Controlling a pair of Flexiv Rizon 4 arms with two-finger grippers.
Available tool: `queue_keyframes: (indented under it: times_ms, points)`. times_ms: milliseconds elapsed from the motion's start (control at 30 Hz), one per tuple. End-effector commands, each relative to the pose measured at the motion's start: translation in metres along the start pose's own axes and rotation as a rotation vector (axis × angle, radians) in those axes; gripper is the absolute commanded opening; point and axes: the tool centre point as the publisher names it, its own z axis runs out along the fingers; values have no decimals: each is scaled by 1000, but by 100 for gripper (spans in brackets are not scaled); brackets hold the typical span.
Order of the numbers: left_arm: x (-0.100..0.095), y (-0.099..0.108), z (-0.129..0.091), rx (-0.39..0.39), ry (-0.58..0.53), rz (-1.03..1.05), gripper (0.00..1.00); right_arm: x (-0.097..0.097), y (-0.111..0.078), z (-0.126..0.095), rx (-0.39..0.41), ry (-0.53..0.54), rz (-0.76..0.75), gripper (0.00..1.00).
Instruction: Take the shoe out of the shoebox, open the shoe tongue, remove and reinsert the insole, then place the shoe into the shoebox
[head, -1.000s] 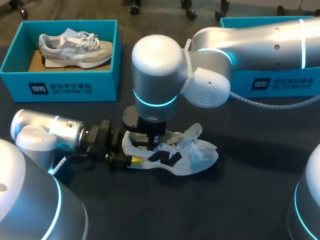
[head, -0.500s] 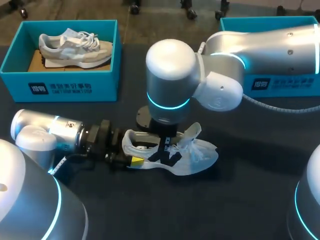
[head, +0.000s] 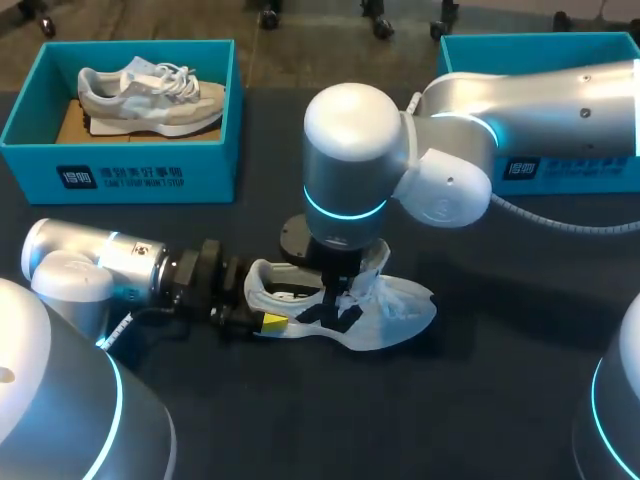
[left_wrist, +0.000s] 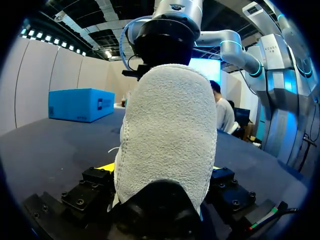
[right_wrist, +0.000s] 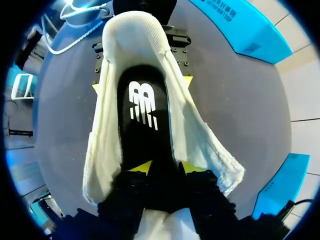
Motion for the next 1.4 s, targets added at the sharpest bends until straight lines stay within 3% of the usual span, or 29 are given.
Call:
queue_keyframes:
  times_ms: [33, 400, 700, 767, 867, 933, 1067, 1400]
  points:
    - [-2, 9, 3, 2, -1, 0, 0, -2, 2, 8, 9, 20, -4, 38]
    - [-2, 9, 3, 2, -1, 0, 0, 9, 7, 26, 39, 113, 12, 48]
    - [-2, 9, 3, 2, -1, 0, 0, 27, 5, 33, 61, 203, 23, 45]
    - [-2, 9, 3, 2, -1, 0, 0, 30, 3, 35, 70, 227, 25, 41]
    - [-2, 9, 3, 2, -1, 0, 0, 34, 1, 36, 81, 255, 29, 27]
    - [-2, 9, 3, 2, -1, 0, 0, 37, 0, 36, 79, 264, 33, 2]
    - [-2, 9, 3, 2, -1, 0, 0, 39, -3, 32, 69, 270, 44, 0]
    - [-2, 9, 3, 2, -1, 0, 0, 36, -10, -4, -88, 193, 81, 0]
